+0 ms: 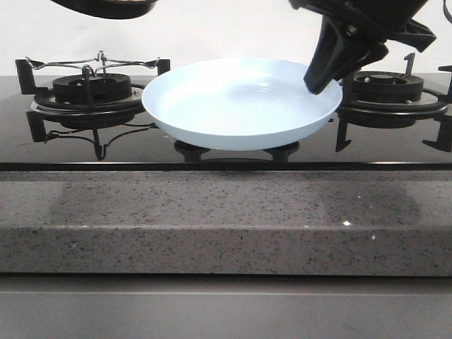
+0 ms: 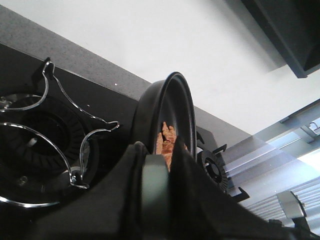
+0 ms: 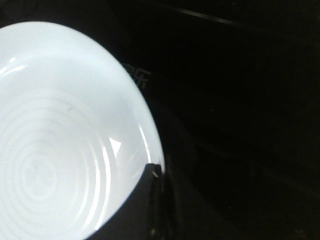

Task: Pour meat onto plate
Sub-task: 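Lift the black frying pan with the left gripper over the plate, then tilt the pan with the left gripper, pouring meat onto the plate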

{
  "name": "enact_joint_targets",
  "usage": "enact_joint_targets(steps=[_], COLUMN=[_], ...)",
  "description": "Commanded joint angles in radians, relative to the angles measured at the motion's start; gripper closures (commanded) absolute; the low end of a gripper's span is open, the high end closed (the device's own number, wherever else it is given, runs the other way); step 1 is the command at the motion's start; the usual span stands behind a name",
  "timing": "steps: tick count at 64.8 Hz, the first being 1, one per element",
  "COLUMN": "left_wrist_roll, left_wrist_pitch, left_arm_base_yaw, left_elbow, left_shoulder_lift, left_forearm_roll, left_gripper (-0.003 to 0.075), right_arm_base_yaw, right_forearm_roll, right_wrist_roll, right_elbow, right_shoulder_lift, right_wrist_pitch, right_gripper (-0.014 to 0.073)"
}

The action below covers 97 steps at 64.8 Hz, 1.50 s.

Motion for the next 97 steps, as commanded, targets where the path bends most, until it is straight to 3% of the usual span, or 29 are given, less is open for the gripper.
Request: enact_joint_targets(steps=[1, 9, 30, 48, 66, 97], left_wrist_roll=[0.01, 0.037, 0.142, 0.365, 0.66, 0.988], left_wrist_pitch=[0.016, 0.018, -0.089, -0.176, -0.219, -0.148], left_arm_base_yaw=[-0.002, -0.04, -0.282, -0.423, -0.476, -0.476], left_elbow=[0.009, 0.045, 0.053, 0.049, 0.049, 0.049], left_shoulder_lift=[-0.067, -0.098, -0.111, -0.117, -0.2, -0.258], left_forearm_roll=[-0.134, -0.138, -0.084, -0.075, -0.078, -0.069], left_gripper=[0.0741, 0.0741, 0.0741, 0.0741, 0.0741, 0.0741], right_arm_base_yaw=[-0.002, -0.002, -0.002, -0.002, -0.002, -0.002], right_forearm_roll=[0.024, 0.024, 0.024, 0.024, 0.024, 0.024], right_wrist_roll=[-0.007, -0.007, -0.007, -0.007, -0.007, -0.007], right_elbow=[-0.022, -0.022, -0.022, -0.022, -0.022, -0.022], right_shoulder_lift=[-0.043, -0.043, -0.043, -0.043, -0.043, -0.043], right_wrist_pitch=[-0.042, -0.042, -0.042, -0.042, -0.042, -0.042], right_gripper=[0.0654, 0.0654, 0.0654, 0.0654, 0.0654, 0.0654])
